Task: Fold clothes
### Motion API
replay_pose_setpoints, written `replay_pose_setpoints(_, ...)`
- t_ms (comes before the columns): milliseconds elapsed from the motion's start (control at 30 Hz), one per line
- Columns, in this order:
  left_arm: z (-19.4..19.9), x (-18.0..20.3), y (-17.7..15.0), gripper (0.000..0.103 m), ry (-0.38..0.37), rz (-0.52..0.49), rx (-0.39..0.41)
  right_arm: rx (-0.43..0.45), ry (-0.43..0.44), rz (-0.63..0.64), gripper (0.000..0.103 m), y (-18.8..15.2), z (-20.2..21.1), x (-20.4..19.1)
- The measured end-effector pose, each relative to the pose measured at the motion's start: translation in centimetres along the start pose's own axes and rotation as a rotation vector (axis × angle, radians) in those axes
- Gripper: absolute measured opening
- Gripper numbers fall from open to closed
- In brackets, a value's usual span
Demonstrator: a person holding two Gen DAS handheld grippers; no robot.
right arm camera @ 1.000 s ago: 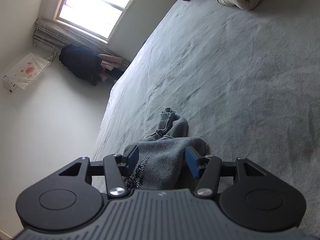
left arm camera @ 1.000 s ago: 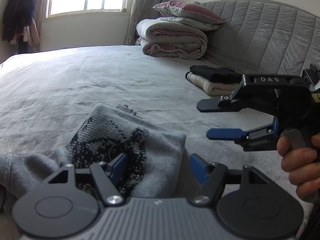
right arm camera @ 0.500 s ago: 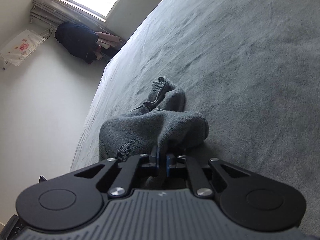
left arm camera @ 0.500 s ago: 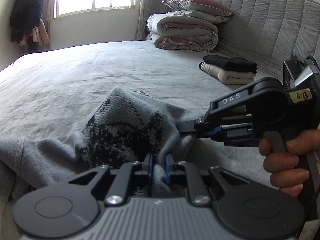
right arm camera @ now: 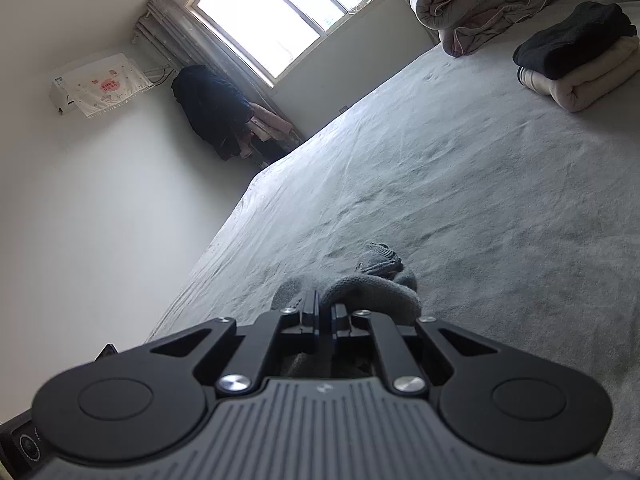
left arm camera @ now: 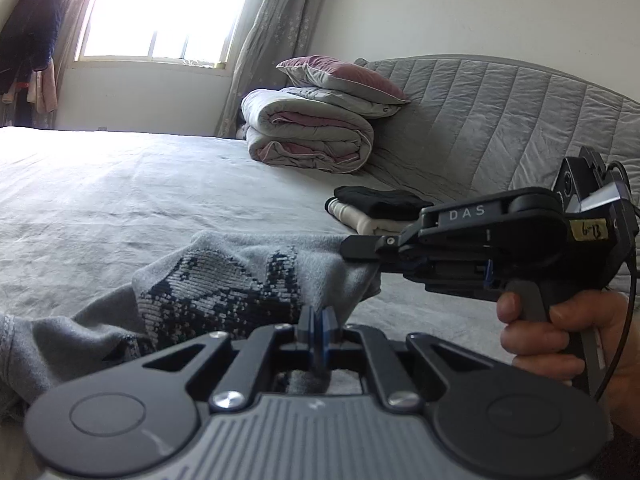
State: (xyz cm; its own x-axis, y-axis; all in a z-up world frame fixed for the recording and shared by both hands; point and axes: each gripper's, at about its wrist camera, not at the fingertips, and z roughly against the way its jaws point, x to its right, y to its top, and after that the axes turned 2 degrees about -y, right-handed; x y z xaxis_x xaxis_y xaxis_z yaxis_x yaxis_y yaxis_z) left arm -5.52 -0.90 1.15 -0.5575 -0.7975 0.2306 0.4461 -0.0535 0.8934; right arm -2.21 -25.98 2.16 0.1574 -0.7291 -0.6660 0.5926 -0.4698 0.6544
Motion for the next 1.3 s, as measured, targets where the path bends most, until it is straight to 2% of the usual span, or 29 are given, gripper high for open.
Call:
replay_pose_setpoints(100, -0.4, 0.9, -0.5, 0.003, -0.041, -0.034, -0.029, -0.007, -0.025, 0.011, 0.008, -0.1, 0.8, 0.5)
replay_pose_setpoints(300, -1.8, 2.2, -2.4, 0.003, -0.106, -0.026, -0.127, -0.066, -0.127, 0.082, 0.008, -1.6, 1.0, 2.2)
replay_pose_setpoints(500, -3.5, 3.6, -4.4, 0.004, -0.108, -0.074, -0.221, -0.142, -0.199, 0.122, 0.008, -3.7, 0.4, 4.6)
replay_pose_setpoints(667, -4.4, 3.8, -5.2, 0.005, -0.079, -0.114, -0.281, -0.203, -0.227, 0.173, 0.008, -5.4, -0.2, 5.3)
replay_pose_setpoints(733, -4.3, 3.7, -5.2, 0.006, -0.079, -0.117, -0.286, -0.211, -0.231, 0.189, 0.012, -5.6, -0.3, 5.3)
replay_pose_setpoints(800, -3.9, 3.4, -4.8, 0.014, -0.091, -0.101, -0.275, -0.203, -0.237, 0.200, 0.015, -5.4, -0.1, 5.1)
replay_pose_setpoints(867, -3.4, 3.1, -4.4, 0.031, -0.100, -0.086, -0.254, -0.194, -0.233, 0.193, 0.015, -5.1, 0.2, 5.3)
replay_pose_setpoints(900, -3.1, 3.0, -4.1, 0.044, -0.100, -0.078, -0.239, -0.190, -0.229, 0.185, 0.015, -4.8, 0.4, 5.4)
replay_pose_setpoints(933, -2.9, 2.8, -3.8, 0.049, -0.100, -0.071, -0.224, -0.186, -0.227, 0.176, 0.020, -4.7, 0.5, 5.5)
replay_pose_setpoints(967, -2.6, 2.7, -3.5, 0.050, -0.101, -0.064, -0.210, -0.179, -0.226, 0.167, 0.025, -4.5, 0.6, 5.6)
replay_pose_setpoints(1000, -2.4, 2.5, -3.2, 0.052, -0.101, -0.056, -0.195, -0.167, -0.226, 0.157, 0.041, -4.4, 0.8, 5.6)
replay_pose_setpoints(1033, -2.1, 2.4, -3.0, 0.056, -0.102, -0.049, -0.180, -0.155, -0.224, 0.153, 0.045, -4.3, 0.9, 5.6)
replay_pose_setpoints(1167, -1.1, 1.8, -1.9, 0.061, -0.102, -0.019, -0.122, -0.142, -0.207, 0.187, 0.045, -4.0, 1.3, 4.9)
replay_pose_setpoints(1300, -0.5, 0.7, -0.8, 0.068, -0.047, 0.014, -0.076, -0.132, -0.206, 0.238, 0.045, -3.9, 1.0, 3.8)
